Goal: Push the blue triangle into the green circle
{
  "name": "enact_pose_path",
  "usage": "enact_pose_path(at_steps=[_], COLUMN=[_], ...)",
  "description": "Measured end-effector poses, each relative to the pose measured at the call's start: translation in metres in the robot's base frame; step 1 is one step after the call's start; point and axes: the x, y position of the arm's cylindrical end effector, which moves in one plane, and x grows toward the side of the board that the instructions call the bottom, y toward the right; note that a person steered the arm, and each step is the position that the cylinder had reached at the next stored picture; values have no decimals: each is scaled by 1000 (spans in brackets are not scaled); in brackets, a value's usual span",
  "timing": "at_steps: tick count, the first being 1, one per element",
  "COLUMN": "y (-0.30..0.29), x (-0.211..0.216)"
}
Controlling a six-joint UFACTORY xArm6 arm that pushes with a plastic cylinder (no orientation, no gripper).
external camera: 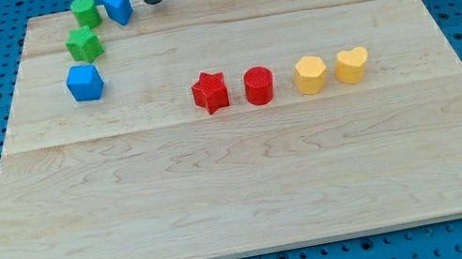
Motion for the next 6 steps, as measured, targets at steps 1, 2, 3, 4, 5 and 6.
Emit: enact_pose_path(at_steps=[1, 2, 3, 4, 5, 6], y=[-27, -39, -38, -34, -13, -3], x=[0, 15, 43, 56, 51, 2])
